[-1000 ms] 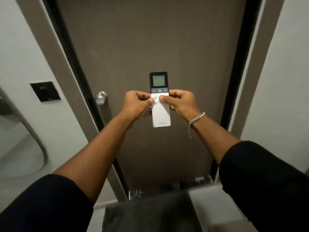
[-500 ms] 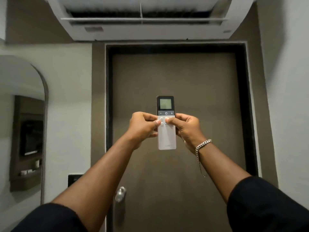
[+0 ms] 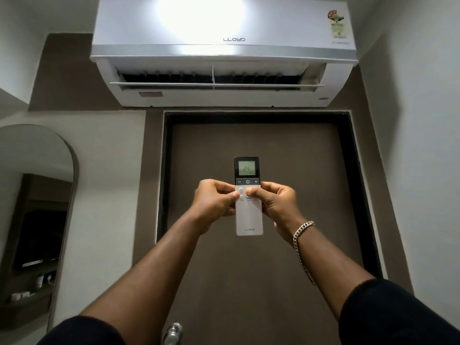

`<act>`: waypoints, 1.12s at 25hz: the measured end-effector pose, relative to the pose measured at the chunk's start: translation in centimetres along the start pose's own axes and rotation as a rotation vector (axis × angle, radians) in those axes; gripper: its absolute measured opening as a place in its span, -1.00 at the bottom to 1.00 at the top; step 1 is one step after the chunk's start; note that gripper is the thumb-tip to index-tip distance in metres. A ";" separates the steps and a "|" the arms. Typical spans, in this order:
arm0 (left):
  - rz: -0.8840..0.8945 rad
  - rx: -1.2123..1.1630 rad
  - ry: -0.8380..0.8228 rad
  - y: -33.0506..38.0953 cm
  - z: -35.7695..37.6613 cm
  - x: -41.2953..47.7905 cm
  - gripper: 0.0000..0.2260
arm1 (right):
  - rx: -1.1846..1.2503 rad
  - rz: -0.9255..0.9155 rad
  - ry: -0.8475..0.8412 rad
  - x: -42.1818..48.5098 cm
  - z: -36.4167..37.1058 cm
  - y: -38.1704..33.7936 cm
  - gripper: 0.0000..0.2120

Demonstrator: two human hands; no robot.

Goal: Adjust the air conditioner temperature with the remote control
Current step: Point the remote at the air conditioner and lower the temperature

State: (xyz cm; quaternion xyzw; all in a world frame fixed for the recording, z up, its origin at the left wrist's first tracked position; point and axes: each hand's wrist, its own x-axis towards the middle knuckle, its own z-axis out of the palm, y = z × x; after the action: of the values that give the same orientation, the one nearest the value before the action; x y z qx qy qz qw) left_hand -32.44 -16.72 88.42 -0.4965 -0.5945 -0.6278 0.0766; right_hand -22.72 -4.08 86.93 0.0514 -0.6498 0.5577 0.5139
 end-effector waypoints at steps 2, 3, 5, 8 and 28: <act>0.004 -0.005 -0.003 0.5 0.2 0.1 -0.80 | -0.002 -0.011 -0.003 0.1 -0.3 -0.5 -0.69; 0.004 -0.010 -0.009 0.6 0.3 0.1 -0.80 | -0.002 -0.017 -0.005 0.1 -0.4 -0.6 -0.74; 0.006 -0.004 -0.025 0.6 0.4 0.0 -0.78 | -0.006 -0.023 -0.009 0.1 -0.7 -0.7 -0.82; 0.009 0.003 -0.027 0.6 0.6 0.0 -0.77 | 0.007 -0.025 0.002 0.1 -0.9 -0.7 -0.82; 0.038 0.013 -0.045 1.1 0.3 -0.5 -0.77 | 0.012 -0.021 0.015 -0.1 -0.8 -0.4 -0.82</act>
State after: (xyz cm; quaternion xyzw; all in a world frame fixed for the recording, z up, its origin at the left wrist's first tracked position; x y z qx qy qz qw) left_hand -31.25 -17.02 88.70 -0.5211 -0.5907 -0.6111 0.0784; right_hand -21.90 -3.68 87.02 0.0573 -0.6422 0.5564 0.5242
